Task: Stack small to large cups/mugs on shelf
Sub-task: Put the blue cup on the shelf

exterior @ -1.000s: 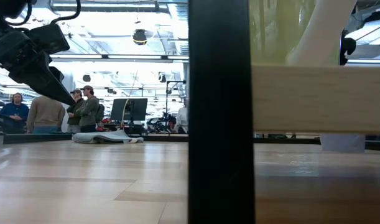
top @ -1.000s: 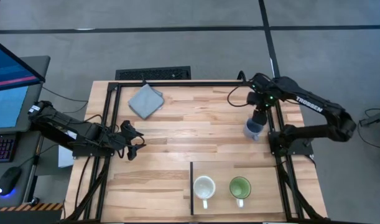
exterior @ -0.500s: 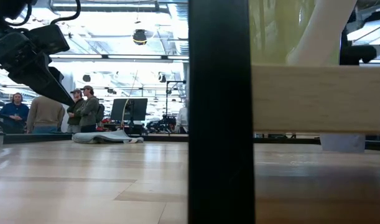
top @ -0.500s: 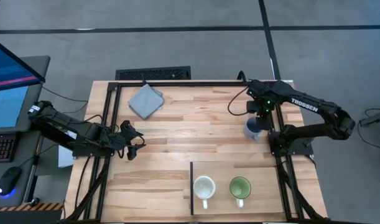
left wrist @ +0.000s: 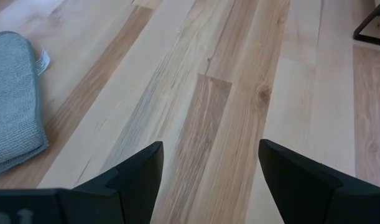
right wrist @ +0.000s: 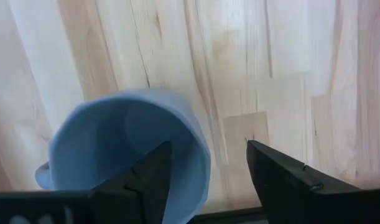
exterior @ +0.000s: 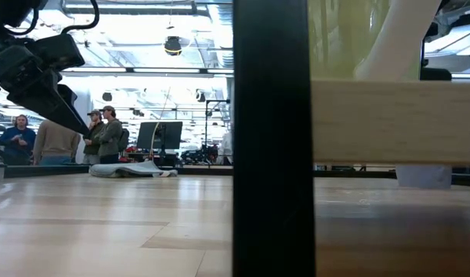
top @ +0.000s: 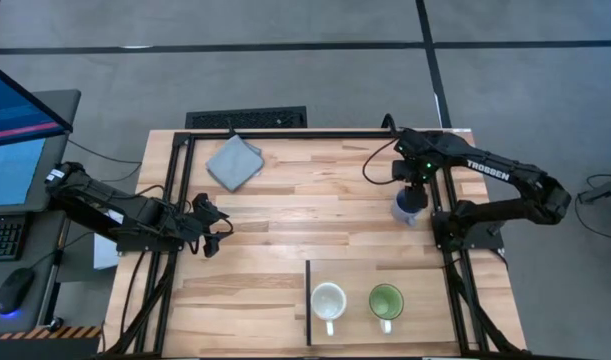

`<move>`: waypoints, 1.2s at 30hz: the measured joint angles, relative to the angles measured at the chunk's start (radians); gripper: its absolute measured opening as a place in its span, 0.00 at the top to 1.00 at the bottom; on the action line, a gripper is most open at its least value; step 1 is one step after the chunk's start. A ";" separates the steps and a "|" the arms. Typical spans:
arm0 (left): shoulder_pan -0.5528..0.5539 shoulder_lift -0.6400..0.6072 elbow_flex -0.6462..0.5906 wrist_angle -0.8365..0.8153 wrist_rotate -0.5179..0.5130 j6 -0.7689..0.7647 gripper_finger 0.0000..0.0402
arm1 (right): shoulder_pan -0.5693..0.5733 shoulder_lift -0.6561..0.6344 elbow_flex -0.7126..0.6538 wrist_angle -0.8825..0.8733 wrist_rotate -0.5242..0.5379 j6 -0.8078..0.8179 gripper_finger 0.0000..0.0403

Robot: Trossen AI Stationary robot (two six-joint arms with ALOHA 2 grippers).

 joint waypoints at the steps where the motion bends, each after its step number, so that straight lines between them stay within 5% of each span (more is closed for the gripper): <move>1: 0.000 0.000 0.000 -0.002 0.000 0.000 0.37 | 0.004 0.000 0.000 0.002 -0.001 0.000 0.43; 36: 0.000 0.000 0.000 -0.003 0.000 -0.001 0.37 | 0.028 -0.002 -0.087 0.049 0.062 0.134 0.43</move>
